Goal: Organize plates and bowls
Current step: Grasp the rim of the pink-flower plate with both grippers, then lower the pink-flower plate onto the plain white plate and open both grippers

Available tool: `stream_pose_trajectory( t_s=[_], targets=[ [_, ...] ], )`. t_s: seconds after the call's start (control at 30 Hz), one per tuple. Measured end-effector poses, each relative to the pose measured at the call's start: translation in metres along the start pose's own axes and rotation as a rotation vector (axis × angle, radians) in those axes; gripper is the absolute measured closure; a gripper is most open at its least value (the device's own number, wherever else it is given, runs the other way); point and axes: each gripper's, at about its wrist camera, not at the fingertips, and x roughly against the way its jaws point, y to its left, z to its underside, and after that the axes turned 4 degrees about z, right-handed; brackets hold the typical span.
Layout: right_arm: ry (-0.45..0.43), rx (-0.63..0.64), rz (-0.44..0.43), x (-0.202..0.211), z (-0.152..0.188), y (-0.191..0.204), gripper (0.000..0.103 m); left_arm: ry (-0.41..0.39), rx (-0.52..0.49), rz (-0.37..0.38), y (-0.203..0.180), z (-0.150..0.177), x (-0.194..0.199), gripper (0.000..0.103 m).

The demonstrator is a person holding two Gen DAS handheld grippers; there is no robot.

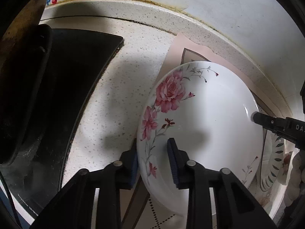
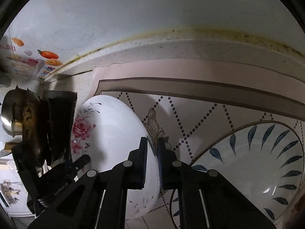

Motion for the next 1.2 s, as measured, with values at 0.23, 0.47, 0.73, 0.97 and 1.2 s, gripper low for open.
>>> stream_pose_trajectory(
  t_s=[0.23,0.47,0.73,0.97,1.2],
  targets=[
    [-0.022,0.008,0.004,0.006,0.007,-0.004,0.091,-0.033,-0.014,0.005,0.0,0.007,0.013,0.08],
    [-0.038,0.015,-0.017,0.029,0.016,-0.007,0.091,-0.051,-0.025,0.019,-0.005,0.021,0.044,0.08],
    [-0.058,0.002,-0.038,0.086,0.059,-0.03,0.091,-0.045,-0.098,0.047,-0.066,0.054,0.073,0.08],
    [-0.069,-0.025,0.005,0.143,0.128,-0.081,0.091,0.002,-0.185,0.111,-0.132,0.116,0.083,0.08],
    [-0.036,-0.095,0.059,0.168,0.214,-0.155,0.091,0.076,-0.268,0.137,-0.187,0.173,0.068,0.08]
  ],
)
